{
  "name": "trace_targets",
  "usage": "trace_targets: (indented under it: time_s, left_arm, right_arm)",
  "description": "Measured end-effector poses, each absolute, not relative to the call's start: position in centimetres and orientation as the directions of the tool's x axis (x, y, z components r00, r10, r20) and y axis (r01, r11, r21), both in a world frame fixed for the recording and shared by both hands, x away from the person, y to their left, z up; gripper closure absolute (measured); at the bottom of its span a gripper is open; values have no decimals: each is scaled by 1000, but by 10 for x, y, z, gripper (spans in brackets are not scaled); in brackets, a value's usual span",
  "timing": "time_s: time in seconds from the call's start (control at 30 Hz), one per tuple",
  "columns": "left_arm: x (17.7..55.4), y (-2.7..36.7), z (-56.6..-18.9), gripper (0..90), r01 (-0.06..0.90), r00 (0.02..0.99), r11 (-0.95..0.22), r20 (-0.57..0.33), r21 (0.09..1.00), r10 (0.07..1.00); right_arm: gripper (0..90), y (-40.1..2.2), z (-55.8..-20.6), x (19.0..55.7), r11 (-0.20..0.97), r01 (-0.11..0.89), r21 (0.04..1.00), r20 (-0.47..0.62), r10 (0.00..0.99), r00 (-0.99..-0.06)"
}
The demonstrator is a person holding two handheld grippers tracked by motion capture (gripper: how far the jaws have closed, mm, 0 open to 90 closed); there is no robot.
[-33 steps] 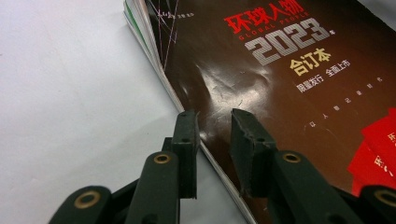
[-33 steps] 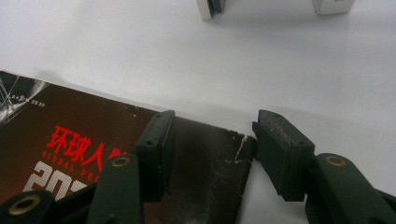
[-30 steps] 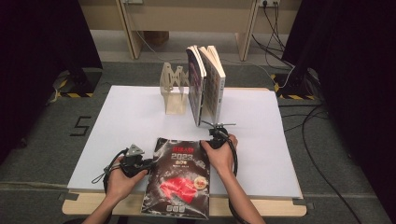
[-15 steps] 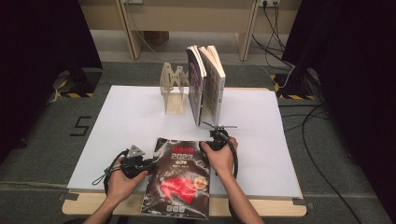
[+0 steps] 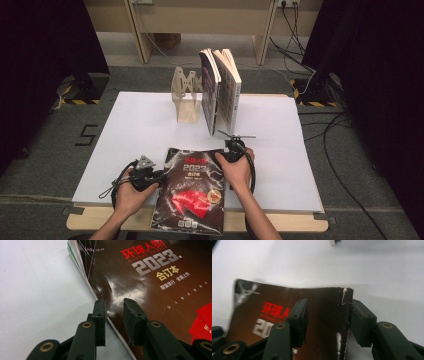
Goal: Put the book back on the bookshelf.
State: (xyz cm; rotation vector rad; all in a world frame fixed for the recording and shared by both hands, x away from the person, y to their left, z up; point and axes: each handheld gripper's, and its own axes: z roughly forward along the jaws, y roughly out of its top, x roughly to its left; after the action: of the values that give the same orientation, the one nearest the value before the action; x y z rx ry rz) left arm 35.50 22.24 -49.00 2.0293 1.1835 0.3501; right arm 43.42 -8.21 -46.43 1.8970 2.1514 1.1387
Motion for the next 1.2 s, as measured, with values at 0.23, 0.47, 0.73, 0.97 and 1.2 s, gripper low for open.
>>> trace_targets:
  time_s: [0.23, 0.47, 0.73, 0.97, 1.2]
  left_arm:
    - [354, 222, -490, 718, 626, 537, -294, -126, 722, 834]
    - [354, 222, -491, 718, 624, 535, -290, -126, 725, 835]
    - [354, 222, -491, 718, 622, 538, -299, -117, 724, 835]
    - [353, 221, -490, 718, 613, 543, -311, -101, 726, 833]
    - [353, 221, -491, 719, 611, 543, -309, -102, 729, 833]
  right_arm:
    - [527, -86, -465, 433, -40, 847, 530, 446, 863, -238]
    - [524, -90, -476, 432, -28, 870, 493, 449, 864, -227]
    - [522, -88, -477, 424, -14, 883, 469, 480, 844, -242]
    - [586, -89, -469, 420, -12, 877, 480, 497, 828, -261]
    - [733, -88, -460, 415, 45, 856, 516, 446, 838, -313]
